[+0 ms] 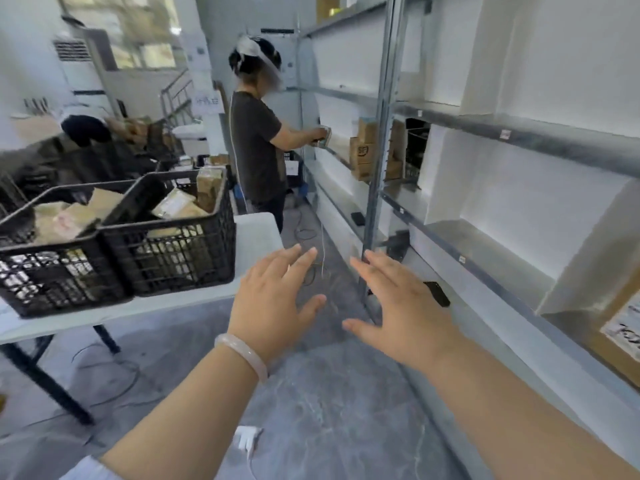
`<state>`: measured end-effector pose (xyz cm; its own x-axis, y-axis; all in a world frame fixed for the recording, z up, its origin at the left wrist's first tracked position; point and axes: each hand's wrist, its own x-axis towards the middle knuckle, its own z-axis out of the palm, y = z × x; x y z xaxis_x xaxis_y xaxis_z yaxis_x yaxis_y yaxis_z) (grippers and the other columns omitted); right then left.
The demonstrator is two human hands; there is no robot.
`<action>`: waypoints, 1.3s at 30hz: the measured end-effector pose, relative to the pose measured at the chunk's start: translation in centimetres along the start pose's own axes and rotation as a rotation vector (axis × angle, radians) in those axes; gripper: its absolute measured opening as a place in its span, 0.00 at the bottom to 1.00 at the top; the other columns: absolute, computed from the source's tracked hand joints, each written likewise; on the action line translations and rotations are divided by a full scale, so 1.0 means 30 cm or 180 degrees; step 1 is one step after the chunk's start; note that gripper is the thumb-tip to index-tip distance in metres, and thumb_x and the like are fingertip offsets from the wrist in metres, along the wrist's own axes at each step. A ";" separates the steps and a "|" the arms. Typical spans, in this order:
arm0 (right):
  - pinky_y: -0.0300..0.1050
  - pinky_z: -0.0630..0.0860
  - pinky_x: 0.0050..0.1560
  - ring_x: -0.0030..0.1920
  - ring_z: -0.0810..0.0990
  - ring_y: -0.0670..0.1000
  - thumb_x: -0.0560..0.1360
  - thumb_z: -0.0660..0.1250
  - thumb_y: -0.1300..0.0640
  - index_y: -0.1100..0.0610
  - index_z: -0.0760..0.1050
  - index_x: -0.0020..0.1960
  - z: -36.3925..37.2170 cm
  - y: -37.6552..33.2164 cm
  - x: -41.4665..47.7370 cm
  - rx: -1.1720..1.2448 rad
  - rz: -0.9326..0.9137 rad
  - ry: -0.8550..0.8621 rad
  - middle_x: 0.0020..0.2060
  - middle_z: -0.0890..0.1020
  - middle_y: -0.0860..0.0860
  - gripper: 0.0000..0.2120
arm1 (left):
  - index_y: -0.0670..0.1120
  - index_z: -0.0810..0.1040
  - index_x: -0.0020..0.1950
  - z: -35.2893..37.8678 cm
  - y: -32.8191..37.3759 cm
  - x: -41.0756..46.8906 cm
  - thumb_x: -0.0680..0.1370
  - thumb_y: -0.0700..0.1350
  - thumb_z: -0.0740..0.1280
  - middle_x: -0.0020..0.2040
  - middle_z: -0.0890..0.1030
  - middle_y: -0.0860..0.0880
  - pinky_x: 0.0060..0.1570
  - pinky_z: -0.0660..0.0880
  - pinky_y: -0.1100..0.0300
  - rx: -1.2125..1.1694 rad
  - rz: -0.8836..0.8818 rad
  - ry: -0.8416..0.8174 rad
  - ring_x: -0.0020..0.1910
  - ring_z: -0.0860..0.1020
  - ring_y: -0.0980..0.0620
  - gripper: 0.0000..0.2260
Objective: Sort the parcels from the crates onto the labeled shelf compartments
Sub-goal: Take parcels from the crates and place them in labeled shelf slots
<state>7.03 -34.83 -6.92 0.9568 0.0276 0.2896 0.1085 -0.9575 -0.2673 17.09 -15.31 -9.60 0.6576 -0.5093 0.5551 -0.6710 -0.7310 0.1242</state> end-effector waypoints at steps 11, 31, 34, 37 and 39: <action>0.50 0.44 0.78 0.78 0.43 0.44 0.74 0.64 0.35 0.43 0.47 0.79 0.334 -0.329 0.473 0.0306 -0.1009 -0.0575 0.79 0.48 0.44 0.41 | 0.49 0.71 0.73 -0.037 -0.519 -0.138 0.74 0.61 0.62 0.70 0.76 0.47 0.62 0.75 0.45 0.0374 -0.1033 0.0038 0.68 0.74 0.44 0.30; 0.52 0.48 0.78 0.78 0.46 0.46 0.74 0.64 0.35 0.42 0.49 0.78 0.677 -0.734 1.420 0.0698 -0.2104 -0.0781 0.79 0.51 0.44 0.39 | 0.52 0.70 0.74 -0.108 -1.276 0.105 0.74 0.63 0.60 0.71 0.75 0.49 0.64 0.74 0.41 0.1269 -0.2203 0.0024 0.71 0.72 0.44 0.31; 0.50 0.47 0.78 0.78 0.45 0.46 0.74 0.63 0.34 0.42 0.47 0.78 0.753 -0.828 1.497 0.0644 -0.2096 -0.0845 0.79 0.50 0.44 0.40 | 0.52 0.72 0.73 -0.119 -1.397 0.086 0.73 0.62 0.63 0.69 0.76 0.48 0.63 0.75 0.41 0.1232 -0.2307 0.0023 0.69 0.73 0.44 0.30; 0.49 0.46 0.78 0.78 0.44 0.46 0.74 0.62 0.34 0.41 0.46 0.78 0.822 -0.949 1.576 0.0596 -0.2090 -0.0860 0.79 0.49 0.44 0.39 | 0.52 0.72 0.73 -0.127 -1.551 0.053 0.73 0.62 0.64 0.69 0.77 0.49 0.64 0.74 0.43 0.1190 -0.2317 -0.0001 0.69 0.74 0.44 0.30; 0.48 0.45 0.77 0.78 0.43 0.46 0.74 0.62 0.34 0.42 0.46 0.79 0.871 -1.045 1.628 0.0568 -0.2052 -0.0843 0.79 0.49 0.44 0.40 | 0.53 0.71 0.73 -0.149 -1.671 0.030 0.73 0.63 0.62 0.69 0.77 0.49 0.64 0.74 0.44 0.1163 -0.2324 -0.0009 0.69 0.74 0.45 0.30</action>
<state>57.42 4.05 -8.42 0.7183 0.6621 0.2137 0.6947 -0.6663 -0.2708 49.81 22.90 -11.65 0.8871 0.1519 0.4359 0.0807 -0.9808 0.1777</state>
